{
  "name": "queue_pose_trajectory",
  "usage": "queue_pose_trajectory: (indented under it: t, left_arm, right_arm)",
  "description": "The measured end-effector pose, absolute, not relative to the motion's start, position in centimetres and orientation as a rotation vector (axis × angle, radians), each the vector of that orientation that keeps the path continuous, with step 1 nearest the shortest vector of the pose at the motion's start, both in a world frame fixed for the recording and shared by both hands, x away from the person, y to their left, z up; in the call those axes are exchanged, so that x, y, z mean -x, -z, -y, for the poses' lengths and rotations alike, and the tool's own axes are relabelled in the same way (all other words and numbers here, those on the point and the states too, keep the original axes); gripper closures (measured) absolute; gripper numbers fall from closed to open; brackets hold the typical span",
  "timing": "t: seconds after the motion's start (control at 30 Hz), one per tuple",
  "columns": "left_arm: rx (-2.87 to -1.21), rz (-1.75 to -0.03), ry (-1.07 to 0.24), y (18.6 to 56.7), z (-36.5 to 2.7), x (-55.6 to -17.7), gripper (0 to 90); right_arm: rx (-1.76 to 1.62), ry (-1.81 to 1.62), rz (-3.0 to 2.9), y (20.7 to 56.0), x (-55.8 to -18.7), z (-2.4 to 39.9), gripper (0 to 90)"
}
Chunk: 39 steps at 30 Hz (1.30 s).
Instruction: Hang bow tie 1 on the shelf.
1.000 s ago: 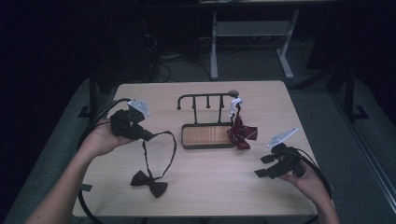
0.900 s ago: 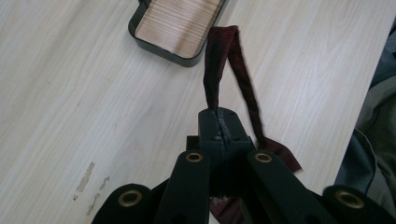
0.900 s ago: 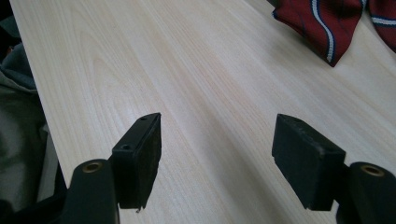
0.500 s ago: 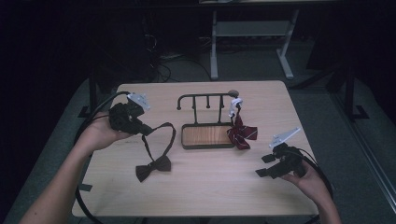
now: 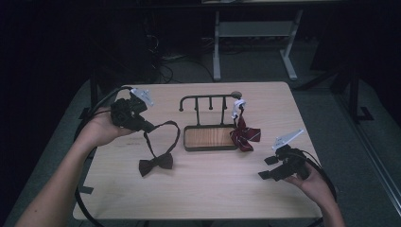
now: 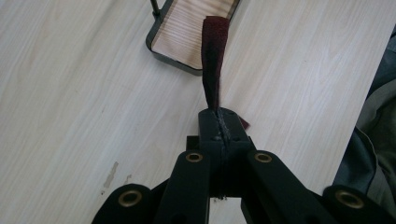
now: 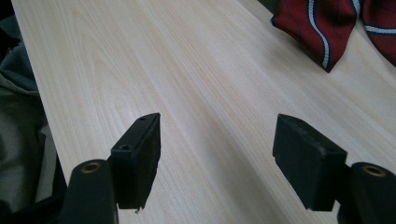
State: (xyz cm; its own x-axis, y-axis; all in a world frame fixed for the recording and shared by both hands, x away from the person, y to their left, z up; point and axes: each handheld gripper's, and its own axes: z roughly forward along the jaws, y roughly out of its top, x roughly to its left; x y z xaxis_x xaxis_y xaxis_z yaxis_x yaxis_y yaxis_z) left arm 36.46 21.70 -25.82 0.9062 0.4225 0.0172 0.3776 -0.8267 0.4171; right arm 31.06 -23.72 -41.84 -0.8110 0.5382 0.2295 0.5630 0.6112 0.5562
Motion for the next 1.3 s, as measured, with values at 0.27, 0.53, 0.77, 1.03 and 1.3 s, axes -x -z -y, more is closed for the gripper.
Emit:
queue_pose_trajectory:
  t: [0.27,0.53,0.77,1.03,1.3]
  left_arm:
    - [-2.674,-0.565,-0.151,25.3,-21.0,-36.6,90.0]
    - [-2.671,-0.574,-0.156,25.0,-20.6,-37.4,90.0]
    - [-2.667,-0.583,-0.154,24.8,-20.4,-38.0,90.0]
    - [-2.676,-0.586,-0.164,24.3,-20.0,-38.5,90.0]
    - [-2.682,-0.583,-0.170,23.8,-19.5,-39.0,90.0]
  right_arm:
    - [0.955,0.992,2.791,41.7,-31.1,23.9,31.9]
    - [0.957,1.000,2.783,41.7,-31.1,24.1,31.9]
    - [0.945,0.999,2.786,41.8,-31.1,24.1,31.9]
    - [0.962,1.012,2.773,41.6,-31.1,24.5,31.9]
    - [0.958,1.021,2.782,41.4,-31.1,24.5,32.0]
